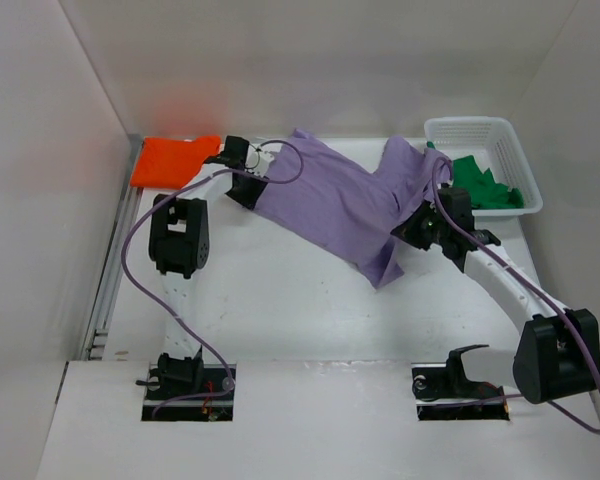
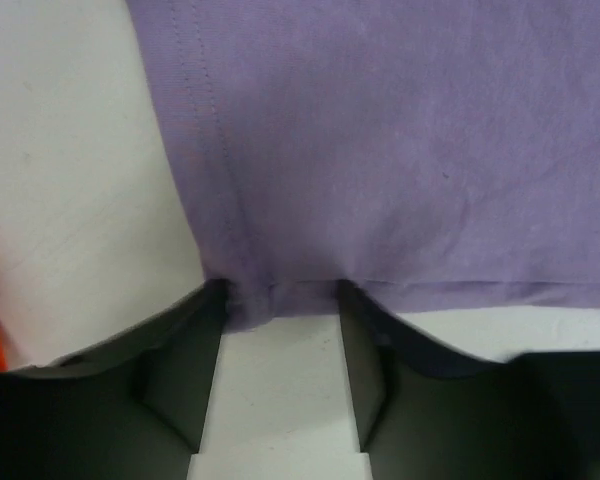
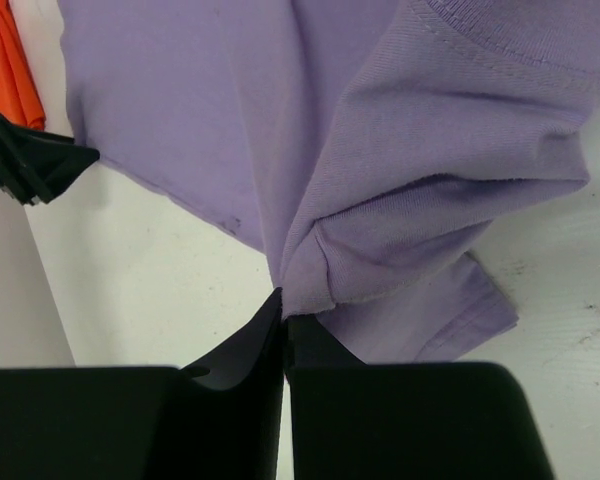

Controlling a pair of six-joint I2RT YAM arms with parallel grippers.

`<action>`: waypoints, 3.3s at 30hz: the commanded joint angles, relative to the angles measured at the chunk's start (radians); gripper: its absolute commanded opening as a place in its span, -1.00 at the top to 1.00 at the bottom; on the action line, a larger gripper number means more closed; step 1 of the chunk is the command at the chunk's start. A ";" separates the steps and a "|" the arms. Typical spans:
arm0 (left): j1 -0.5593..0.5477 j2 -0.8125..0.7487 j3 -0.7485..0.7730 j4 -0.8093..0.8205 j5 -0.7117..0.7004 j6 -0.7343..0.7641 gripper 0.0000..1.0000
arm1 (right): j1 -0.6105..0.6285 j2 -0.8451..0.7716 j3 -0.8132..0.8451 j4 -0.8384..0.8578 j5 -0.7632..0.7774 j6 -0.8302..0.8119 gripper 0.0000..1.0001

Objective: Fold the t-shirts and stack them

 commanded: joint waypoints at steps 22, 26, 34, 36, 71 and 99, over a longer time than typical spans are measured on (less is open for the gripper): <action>0.313 -0.554 -0.555 -0.229 0.114 0.141 0.87 | 0.132 0.133 0.192 -0.219 0.164 -0.190 0.14; 0.319 -0.577 -0.592 -0.218 0.126 0.110 0.86 | 0.301 0.053 0.185 -0.268 0.245 -0.186 0.08; 0.328 -0.578 -0.628 -0.187 0.143 0.066 0.86 | 0.590 0.181 0.110 -0.223 0.288 0.095 -0.05; 0.328 -0.578 -0.632 -0.187 0.149 0.063 0.86 | 0.604 0.241 0.131 -0.187 0.296 0.106 -0.12; 0.347 -0.610 -0.640 -0.160 0.171 0.058 0.85 | 0.498 0.446 0.073 -0.035 0.324 0.251 1.00; 0.600 -0.778 -0.580 -0.620 0.151 0.320 1.00 | 0.597 -0.219 0.039 -0.660 0.278 0.168 1.00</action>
